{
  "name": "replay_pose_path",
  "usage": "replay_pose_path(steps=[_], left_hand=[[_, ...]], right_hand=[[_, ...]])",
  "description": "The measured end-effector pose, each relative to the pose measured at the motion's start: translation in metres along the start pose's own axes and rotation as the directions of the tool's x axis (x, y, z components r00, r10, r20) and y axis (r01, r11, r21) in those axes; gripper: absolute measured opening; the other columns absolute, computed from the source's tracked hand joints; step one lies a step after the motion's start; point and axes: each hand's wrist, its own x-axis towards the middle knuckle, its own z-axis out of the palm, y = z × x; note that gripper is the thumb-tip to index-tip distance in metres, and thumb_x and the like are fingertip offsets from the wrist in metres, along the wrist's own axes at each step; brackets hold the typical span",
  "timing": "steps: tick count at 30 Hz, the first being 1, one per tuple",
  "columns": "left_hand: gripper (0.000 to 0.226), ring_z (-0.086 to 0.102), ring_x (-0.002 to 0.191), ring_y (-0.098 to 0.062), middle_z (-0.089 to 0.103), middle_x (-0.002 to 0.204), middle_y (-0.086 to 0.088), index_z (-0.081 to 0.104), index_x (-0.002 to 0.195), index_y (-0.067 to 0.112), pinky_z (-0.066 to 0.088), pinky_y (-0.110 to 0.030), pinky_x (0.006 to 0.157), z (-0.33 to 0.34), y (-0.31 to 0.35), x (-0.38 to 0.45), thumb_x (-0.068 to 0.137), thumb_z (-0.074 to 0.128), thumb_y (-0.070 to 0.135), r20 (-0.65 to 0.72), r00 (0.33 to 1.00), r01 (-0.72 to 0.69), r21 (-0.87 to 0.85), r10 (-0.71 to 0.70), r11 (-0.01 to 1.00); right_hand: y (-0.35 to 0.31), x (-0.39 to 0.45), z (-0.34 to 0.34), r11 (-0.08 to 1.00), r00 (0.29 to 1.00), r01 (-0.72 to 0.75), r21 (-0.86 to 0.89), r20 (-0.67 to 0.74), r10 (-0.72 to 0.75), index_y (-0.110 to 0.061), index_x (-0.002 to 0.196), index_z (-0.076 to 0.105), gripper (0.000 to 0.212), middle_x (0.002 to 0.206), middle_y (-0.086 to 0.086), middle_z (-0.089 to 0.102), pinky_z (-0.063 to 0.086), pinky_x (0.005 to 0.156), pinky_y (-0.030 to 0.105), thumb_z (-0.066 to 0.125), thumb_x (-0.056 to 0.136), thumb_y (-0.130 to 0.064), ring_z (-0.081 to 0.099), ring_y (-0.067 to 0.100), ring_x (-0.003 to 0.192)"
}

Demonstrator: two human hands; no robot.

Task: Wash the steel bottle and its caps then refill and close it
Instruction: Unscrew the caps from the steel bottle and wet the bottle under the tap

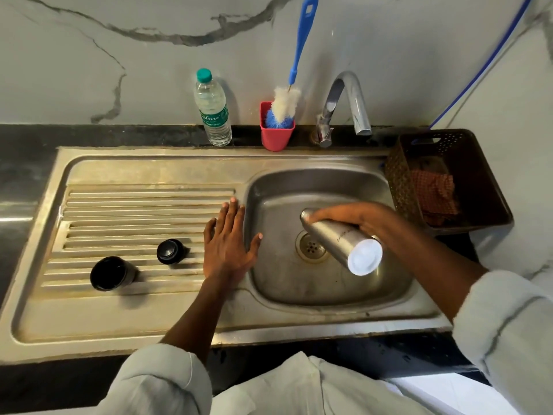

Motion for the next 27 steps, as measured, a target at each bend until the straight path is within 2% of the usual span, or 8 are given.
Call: replay_pose_path(steps=[3, 6, 9, 11, 17, 20, 23, 27], left_hand=[[0.082, -0.003, 0.163, -0.015, 0.0, 0.178, 0.003, 0.015, 0.169, 0.023, 0.01, -0.047, 0.131, 0.0, -0.001, 0.0, 0.103, 0.031, 0.069, -0.005, 1.0, -0.007, -0.005, 0.007, 1.0], [0.082, -0.004, 0.163, -0.015, -0.001, 0.177, 0.002, 0.014, 0.169, 0.023, 0.011, -0.049, 0.131, 0.001, -0.001, 0.0, 0.103, 0.03, 0.068, -0.007, 1.0, -0.01, -0.013, 0.01, 1.0], [0.081, -0.004, 0.163, -0.015, -0.001, 0.177, 0.002, 0.013, 0.169, 0.023, 0.012, -0.049, 0.131, 0.002, -0.002, -0.001, 0.104, 0.031, 0.068, -0.019, 1.0, -0.016, -0.017, 0.015, 1.0], [0.081, -0.003, 0.164, -0.016, 0.0, 0.177, 0.002, 0.014, 0.169, 0.023, 0.013, -0.049, 0.131, 0.002, -0.002, 0.0, 0.104, 0.031, 0.068, -0.019, 1.0, -0.018, -0.019, 0.018, 1.0], [0.082, -0.005, 0.163, -0.015, -0.002, 0.177, 0.002, 0.013, 0.169, 0.022, 0.011, -0.049, 0.131, 0.001, -0.002, -0.001, 0.104, 0.028, 0.069, 0.003, 1.0, -0.014, -0.002, 0.014, 1.0], [0.082, -0.005, 0.163, -0.014, -0.002, 0.177, 0.002, 0.013, 0.169, 0.022, 0.01, -0.048, 0.132, 0.001, -0.001, 0.0, 0.104, 0.03, 0.068, 0.004, 1.0, -0.011, 0.004, 0.011, 1.0], [0.083, -0.006, 0.163, -0.015, -0.002, 0.177, 0.002, 0.012, 0.169, 0.022, 0.01, -0.048, 0.132, 0.0, 0.0, 0.0, 0.103, 0.03, 0.069, 0.005, 1.0, -0.011, 0.014, 0.011, 1.0], [0.082, -0.005, 0.163, -0.015, -0.002, 0.177, 0.003, 0.013, 0.169, 0.022, 0.01, -0.048, 0.132, -0.001, 0.0, 0.0, 0.103, 0.03, 0.068, 0.007, 1.0, -0.017, 0.003, 0.017, 1.0]], right_hand=[[0.007, 0.0, 0.002, 0.873, 0.976, 0.023, 0.487, 0.178, -0.125, -0.005, 0.127, 0.062, 0.074, 0.106, 0.021, 0.072, 0.059, 0.076, 0.043, 0.082, 0.076, -0.055, 0.07, 0.035, 0.087], [0.022, 0.003, 0.009, 0.595, 0.896, -0.156, 0.788, 0.367, -0.251, -0.007, 0.118, 0.065, 0.05, 0.097, 0.02, 0.07, 0.06, 0.054, 0.035, 0.066, 0.092, -0.05, 0.074, 0.033, 0.075], [0.033, 0.013, 0.013, 0.181, 0.711, -0.465, 0.866, 0.488, -0.507, 0.002, 0.128, 0.049, 0.053, 0.097, 0.022, 0.068, 0.05, 0.037, 0.03, 0.046, 0.104, -0.045, 0.076, 0.031, 0.073], [0.036, 0.02, 0.018, 0.017, 0.633, -0.568, 0.823, 0.449, -0.631, 0.007, 0.123, 0.046, 0.047, 0.093, 0.022, 0.067, 0.047, 0.036, 0.029, 0.04, 0.107, -0.037, 0.076, 0.03, 0.071], [0.036, 0.047, 0.041, -0.166, 0.749, -0.6, 0.783, 0.476, -0.462, 0.0, 0.105, 0.055, 0.048, 0.087, 0.019, 0.064, 0.038, 0.027, 0.034, 0.053, 0.097, -0.047, 0.074, 0.032, 0.065], [0.032, 0.029, 0.03, -0.233, 0.761, -0.549, 0.803, 0.365, -0.537, -0.005, 0.121, 0.047, 0.049, 0.091, 0.02, 0.061, 0.041, 0.032, 0.026, 0.053, 0.097, -0.048, 0.074, 0.031, 0.066], [0.035, 0.038, 0.035, -0.202, 0.767, -0.531, 0.823, 0.366, -0.527, -0.004, 0.118, 0.048, 0.048, 0.09, 0.02, 0.062, 0.041, 0.031, 0.027, 0.052, 0.096, -0.046, 0.074, 0.031, 0.066], [0.033, 0.05, 0.054, -0.252, 0.896, -0.381, 0.889, 0.289, -0.337, -0.007, 0.113, 0.057, 0.04, 0.091, 0.017, 0.066, 0.034, 0.027, 0.024, 0.054, 0.092, -0.041, 0.074, 0.033, 0.062]])
